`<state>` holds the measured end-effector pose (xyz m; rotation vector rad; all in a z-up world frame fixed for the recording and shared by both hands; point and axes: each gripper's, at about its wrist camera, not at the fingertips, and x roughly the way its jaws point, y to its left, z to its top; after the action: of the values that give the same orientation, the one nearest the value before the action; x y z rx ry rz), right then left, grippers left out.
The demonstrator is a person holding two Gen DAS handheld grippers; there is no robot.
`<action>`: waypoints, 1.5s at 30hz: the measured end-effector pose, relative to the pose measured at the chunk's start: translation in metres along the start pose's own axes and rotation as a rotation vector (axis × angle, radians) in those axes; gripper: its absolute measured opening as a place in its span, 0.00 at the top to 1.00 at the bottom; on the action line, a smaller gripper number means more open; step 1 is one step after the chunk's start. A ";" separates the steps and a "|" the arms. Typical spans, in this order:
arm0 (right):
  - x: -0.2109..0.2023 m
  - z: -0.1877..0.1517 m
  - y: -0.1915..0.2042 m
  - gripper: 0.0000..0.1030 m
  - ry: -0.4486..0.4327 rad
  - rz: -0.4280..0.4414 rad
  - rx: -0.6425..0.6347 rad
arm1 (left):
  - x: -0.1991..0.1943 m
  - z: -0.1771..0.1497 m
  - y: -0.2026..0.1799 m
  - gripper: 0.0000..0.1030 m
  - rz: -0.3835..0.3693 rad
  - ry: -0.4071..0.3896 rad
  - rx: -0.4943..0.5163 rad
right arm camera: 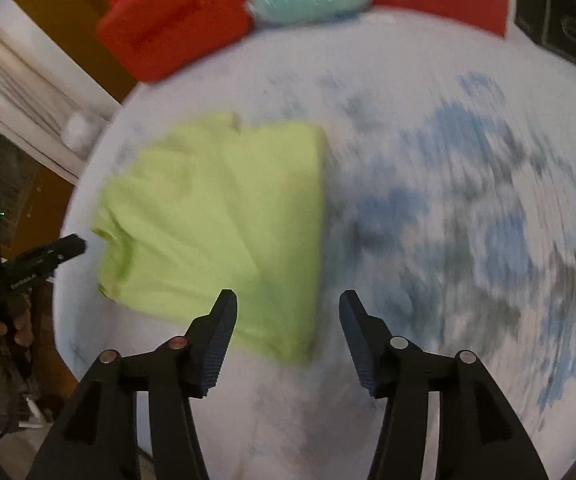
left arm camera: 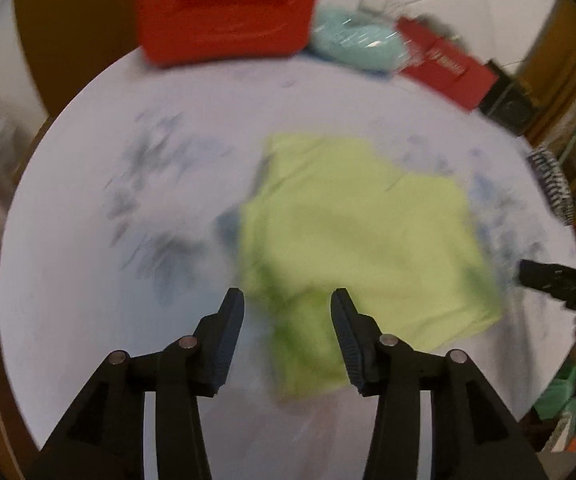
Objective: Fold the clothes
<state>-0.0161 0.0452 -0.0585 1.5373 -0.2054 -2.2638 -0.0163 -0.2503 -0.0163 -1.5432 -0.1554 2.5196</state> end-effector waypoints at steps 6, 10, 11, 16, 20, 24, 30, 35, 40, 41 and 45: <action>0.027 0.030 0.024 0.68 -0.004 0.030 -0.045 | 0.046 0.024 -0.027 0.59 -0.007 0.062 0.097; 0.050 0.035 0.018 0.68 0.043 0.034 -0.047 | 0.068 0.013 -0.015 0.60 0.046 0.127 0.121; 0.055 0.033 0.013 0.68 0.065 0.034 -0.037 | 0.070 0.009 -0.010 0.60 0.062 0.139 0.124; 0.061 0.023 -0.010 0.76 0.119 -0.060 -0.015 | 0.062 0.009 0.005 0.59 0.100 0.160 0.124; 0.047 0.031 -0.017 0.75 0.076 -0.051 -0.011 | 0.040 0.037 0.012 0.54 0.051 0.060 0.073; 0.044 0.049 -0.006 0.74 0.030 -0.010 -0.035 | 0.041 0.061 0.016 0.47 0.054 0.021 0.065; 0.059 0.068 0.009 0.63 0.036 0.035 -0.090 | 0.062 0.075 0.020 0.47 0.043 0.068 0.097; 0.068 0.093 0.037 0.48 0.046 0.067 -0.234 | 0.067 0.070 0.017 0.47 0.023 0.097 0.122; 0.083 0.109 0.056 0.44 0.091 0.077 -0.402 | 0.072 0.069 0.021 0.42 0.017 0.114 0.153; 0.087 0.111 0.058 0.43 0.101 0.077 -0.434 | 0.075 0.068 0.022 0.42 0.018 0.120 0.156; 0.097 0.118 0.066 0.38 0.134 0.090 -0.530 | 0.085 0.070 0.026 0.42 0.017 0.139 0.153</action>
<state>-0.1397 -0.0659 -0.0743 1.3493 0.3328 -1.9252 -0.1186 -0.2577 -0.0638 -1.6558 0.0689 2.3646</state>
